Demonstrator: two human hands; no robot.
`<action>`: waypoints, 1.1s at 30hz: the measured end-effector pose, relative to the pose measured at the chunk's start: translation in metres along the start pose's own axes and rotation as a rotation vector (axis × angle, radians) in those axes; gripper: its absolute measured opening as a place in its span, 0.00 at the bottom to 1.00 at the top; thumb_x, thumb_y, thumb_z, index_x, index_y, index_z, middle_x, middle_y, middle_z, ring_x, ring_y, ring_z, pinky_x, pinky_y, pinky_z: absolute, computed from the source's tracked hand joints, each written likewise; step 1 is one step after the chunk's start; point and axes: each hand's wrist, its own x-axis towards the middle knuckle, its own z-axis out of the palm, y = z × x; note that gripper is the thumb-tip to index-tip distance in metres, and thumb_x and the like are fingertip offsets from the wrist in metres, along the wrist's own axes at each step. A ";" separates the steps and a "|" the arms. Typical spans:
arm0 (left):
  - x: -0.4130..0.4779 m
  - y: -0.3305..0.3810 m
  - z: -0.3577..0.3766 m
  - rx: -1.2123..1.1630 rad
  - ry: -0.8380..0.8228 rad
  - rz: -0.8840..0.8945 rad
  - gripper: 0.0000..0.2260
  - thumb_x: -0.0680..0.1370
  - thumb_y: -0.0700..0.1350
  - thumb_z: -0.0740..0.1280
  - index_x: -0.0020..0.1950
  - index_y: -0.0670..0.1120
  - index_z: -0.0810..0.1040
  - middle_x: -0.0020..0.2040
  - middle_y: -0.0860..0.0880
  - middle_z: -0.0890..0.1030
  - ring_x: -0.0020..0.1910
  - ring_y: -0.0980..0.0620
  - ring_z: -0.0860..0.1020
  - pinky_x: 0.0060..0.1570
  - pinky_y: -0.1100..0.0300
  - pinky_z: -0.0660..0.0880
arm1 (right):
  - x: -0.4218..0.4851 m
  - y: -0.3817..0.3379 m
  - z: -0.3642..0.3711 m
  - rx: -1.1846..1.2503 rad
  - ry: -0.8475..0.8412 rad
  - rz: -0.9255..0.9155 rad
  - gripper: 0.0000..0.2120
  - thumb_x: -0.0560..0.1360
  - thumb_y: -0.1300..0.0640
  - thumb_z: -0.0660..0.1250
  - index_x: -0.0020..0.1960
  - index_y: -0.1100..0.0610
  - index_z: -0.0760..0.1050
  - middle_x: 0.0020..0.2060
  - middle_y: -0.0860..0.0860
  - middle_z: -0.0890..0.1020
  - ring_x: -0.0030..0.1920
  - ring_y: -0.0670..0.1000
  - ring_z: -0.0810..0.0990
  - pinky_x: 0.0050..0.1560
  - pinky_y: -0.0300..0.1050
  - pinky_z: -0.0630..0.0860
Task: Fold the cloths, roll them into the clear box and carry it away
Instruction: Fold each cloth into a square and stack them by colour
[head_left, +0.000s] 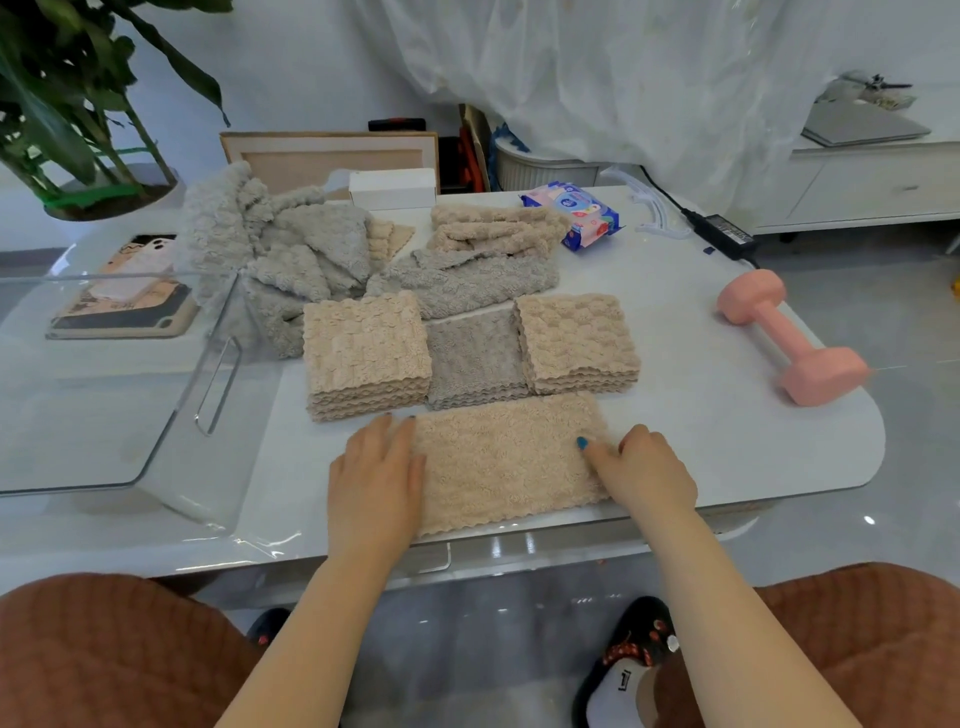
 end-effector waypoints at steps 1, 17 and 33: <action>0.003 0.001 0.004 -0.009 -0.098 0.039 0.21 0.79 0.55 0.56 0.67 0.47 0.73 0.69 0.43 0.71 0.66 0.41 0.70 0.59 0.44 0.70 | 0.001 -0.002 0.000 -0.027 -0.042 0.014 0.23 0.74 0.38 0.61 0.50 0.59 0.68 0.46 0.52 0.72 0.48 0.57 0.76 0.42 0.46 0.70; 0.017 -0.026 0.001 -0.594 -0.032 -0.317 0.12 0.74 0.45 0.71 0.55 0.46 0.74 0.47 0.48 0.75 0.44 0.49 0.74 0.43 0.61 0.71 | -0.003 -0.007 -0.030 0.679 0.333 -0.041 0.13 0.73 0.62 0.67 0.55 0.57 0.67 0.37 0.47 0.74 0.39 0.52 0.76 0.35 0.43 0.68; 0.061 -0.008 -0.004 -1.045 -0.382 -0.457 0.14 0.72 0.41 0.74 0.55 0.49 0.75 0.53 0.40 0.79 0.53 0.43 0.79 0.53 0.51 0.76 | -0.068 -0.057 0.061 0.300 0.053 -1.034 0.12 0.62 0.67 0.68 0.42 0.57 0.72 0.40 0.49 0.74 0.41 0.48 0.71 0.38 0.40 0.68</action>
